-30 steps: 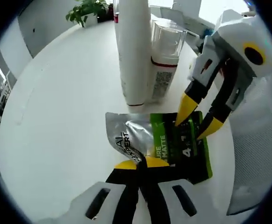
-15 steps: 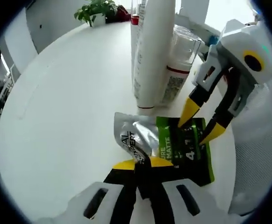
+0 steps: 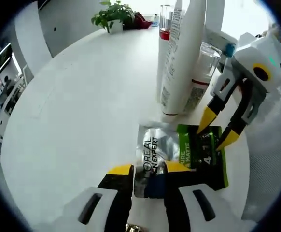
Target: Arrange the skincare products in the storage area until every visible bottle or jar stands upright without overlapping.
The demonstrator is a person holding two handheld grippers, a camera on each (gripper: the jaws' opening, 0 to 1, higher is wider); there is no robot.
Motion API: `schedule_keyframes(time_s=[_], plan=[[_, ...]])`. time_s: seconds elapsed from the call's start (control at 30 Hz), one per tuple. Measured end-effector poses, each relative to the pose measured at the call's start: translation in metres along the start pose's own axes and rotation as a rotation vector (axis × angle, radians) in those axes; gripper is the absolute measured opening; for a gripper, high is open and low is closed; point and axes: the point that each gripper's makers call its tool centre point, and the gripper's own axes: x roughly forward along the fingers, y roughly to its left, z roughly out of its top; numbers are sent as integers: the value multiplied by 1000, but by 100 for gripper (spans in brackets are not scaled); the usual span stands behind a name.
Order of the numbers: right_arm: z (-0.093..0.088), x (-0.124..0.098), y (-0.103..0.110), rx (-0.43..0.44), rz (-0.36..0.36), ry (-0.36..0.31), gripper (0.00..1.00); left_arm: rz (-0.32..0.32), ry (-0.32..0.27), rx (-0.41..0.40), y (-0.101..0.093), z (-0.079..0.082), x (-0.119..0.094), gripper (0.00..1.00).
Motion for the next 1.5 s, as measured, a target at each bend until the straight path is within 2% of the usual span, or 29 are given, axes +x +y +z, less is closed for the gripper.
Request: schedule_keyframes(time_s=[0.1, 0.2, 0.3, 0.5, 0.67, 1.03, 1.23, 1.37, 1.5], plan=[[0, 0, 0, 6, 0, 0, 25, 3, -45, -48, 0, 5, -9, 31], [0, 0, 1, 7, 2, 2, 25, -9, -59, -43, -7, 7, -14, 31], [0, 0, 1, 6, 1, 3, 25, -37, -41, -46, -18, 3, -13, 31], [0, 0, 1, 9, -2, 5, 25, -63, -4, -101, -20, -16, 1, 34], [0, 0, 1, 7, -2, 5, 25, -59, 3, -134, -19, -23, 7, 34], [0, 1, 1, 11, 4, 8, 25, -66, 31, -167, -19, -28, 12, 34], [-1, 0, 1, 11, 4, 12, 25, -73, 15, -204, -22, -24, 8, 34], [-1, 0, 2, 19, 2, 16, 25, -38, 4, -185, -22, -20, 1, 33], [-1, 0, 1, 28, 2, 16, 25, -38, -3, -136, -40, -17, -3, 34]])
